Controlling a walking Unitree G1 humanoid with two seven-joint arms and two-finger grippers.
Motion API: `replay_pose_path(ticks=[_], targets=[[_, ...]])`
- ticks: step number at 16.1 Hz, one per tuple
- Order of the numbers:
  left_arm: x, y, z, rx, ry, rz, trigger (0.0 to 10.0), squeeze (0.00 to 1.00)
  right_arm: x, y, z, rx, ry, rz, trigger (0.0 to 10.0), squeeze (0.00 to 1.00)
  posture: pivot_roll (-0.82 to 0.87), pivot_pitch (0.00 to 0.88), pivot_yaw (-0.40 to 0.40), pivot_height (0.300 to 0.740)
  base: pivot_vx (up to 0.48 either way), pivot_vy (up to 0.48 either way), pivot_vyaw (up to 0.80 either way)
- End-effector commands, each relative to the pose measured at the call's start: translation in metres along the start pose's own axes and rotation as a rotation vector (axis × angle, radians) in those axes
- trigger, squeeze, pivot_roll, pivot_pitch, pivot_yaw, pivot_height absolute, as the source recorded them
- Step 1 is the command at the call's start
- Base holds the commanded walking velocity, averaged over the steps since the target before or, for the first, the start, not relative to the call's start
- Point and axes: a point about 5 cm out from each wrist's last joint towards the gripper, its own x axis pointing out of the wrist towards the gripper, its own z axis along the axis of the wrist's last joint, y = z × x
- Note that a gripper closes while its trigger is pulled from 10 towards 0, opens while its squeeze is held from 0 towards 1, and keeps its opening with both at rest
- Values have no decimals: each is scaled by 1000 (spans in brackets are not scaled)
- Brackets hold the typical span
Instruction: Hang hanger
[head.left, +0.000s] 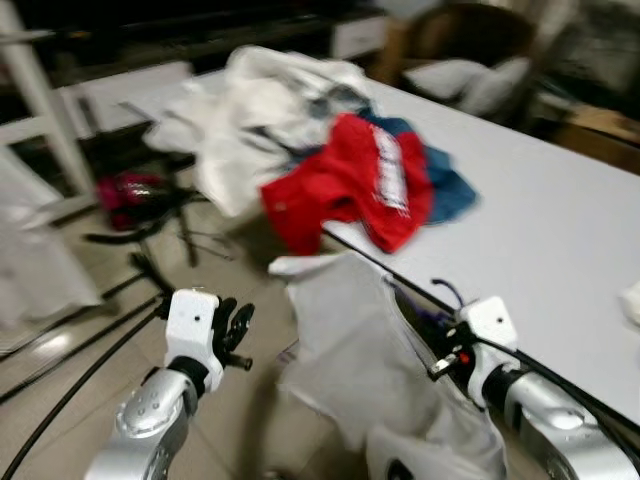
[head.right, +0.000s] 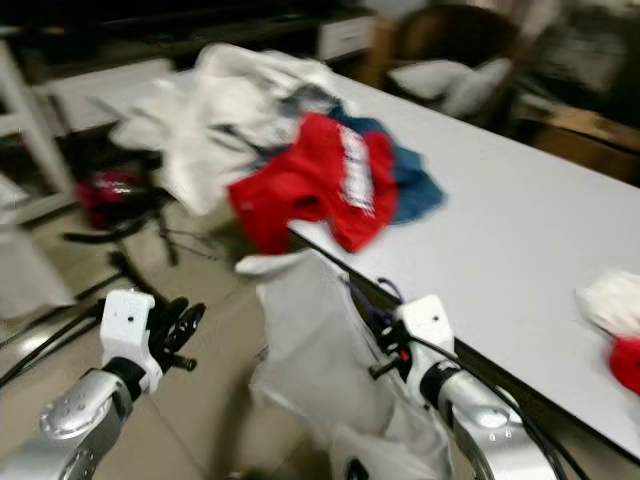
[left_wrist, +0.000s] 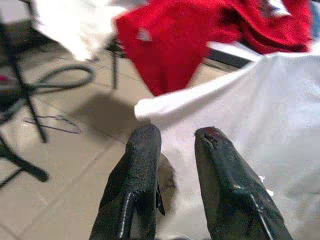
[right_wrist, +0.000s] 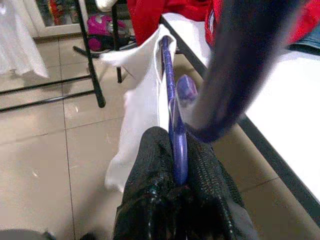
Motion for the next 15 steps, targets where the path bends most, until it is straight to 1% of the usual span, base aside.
replay_pose_path(ticks=[1, 2, 3, 4, 5, 7, 11, 13, 14, 15], targets=[[-1, 3, 2, 14, -15, 28, 10000, 0, 1, -1, 4, 11, -15, -7, 10000, 0, -13, 0, -75, 740, 0, 0, 800], [-1, 4, 3, 17, -30, 42, 10000, 0, 2, -1, 4, 20, -13, -8, 10000, 0, -11, 0, -74, 740, 0, 0, 800], [0, 9, 7, 22, -64, 98, 10000, 0, 3, -1, 4, 37, -15, -19, 10000, 0, -10, 0, -70, 740, 0, 0, 800], [0, 11, 11, 28, -83, 108, 10000, 0, 3, -1, 3, 48, -17, -26, 10000, 0, -9, 0, -64, 740, 0, 0, 800], [1, 11, 13, 52, -93, 102, 10000, 0, 3, 0, 1, 63, -17, -32, 10000, 0, -9, 0, -61, 740, 0, 0, 800], [3, 8, 13, 64, -86, 87, 10000, 0, 4, 1, 1, 89, -24, -47, 10000, 0, -6, 0, -50, 740, 0, 0, 800], [6, 4, 13, 58, -92, 47, 10000, 0, 3, 0, -1, 120, -38, -86, 10000, 0, -12, 0, -26, 740, 0, 0, 800], [8, 2, 16, 50, -98, 19, 10000, 0, 3, 0, -1, 135, -46, -101, 10000, 0, -13, 0, -12, 740, 270, 0, 800], [10, 2, 17, 48, -98, 12, 10000, 0, 4, 1, 0, 122, -48, -101, 10000, 0, -11, 0, -8, 740, 315, 0, 600], [11, 3, 17, 45, -97, 11, 10000, 0, 6, 3, 1, 122, -51, -98, 10000, 0, -11, 0, -8, 740, 341, 0, 0]])
